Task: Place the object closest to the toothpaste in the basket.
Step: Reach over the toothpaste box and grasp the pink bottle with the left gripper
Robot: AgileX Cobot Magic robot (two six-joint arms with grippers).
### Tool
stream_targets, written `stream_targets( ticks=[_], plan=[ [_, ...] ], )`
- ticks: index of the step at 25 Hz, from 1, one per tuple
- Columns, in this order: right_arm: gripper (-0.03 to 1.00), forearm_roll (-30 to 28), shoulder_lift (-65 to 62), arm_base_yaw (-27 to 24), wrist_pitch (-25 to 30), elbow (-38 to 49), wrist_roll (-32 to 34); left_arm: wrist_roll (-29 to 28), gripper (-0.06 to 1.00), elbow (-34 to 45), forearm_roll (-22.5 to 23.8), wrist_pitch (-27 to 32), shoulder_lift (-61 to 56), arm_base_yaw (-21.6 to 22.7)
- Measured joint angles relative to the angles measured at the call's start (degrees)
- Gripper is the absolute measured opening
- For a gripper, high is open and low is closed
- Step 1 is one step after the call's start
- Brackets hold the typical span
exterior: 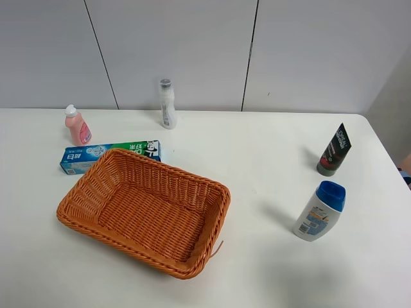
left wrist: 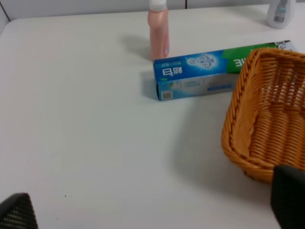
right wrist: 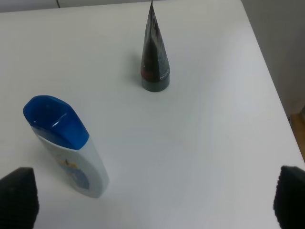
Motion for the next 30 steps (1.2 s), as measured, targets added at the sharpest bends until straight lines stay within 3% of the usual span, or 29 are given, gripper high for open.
stream_targets(
  ticks=[26,30],
  plan=[
    [0.99,0.0,0.0,0.0,0.0,0.0,0.0,0.0,1.0,0.0,1.3,0.0,0.0,0.0],
    [0.99,0.0,0.0,0.0,0.0,0.0,0.0,0.0,1.0,-0.7,3.0,-3.8,0.8,0.0]
  ],
)
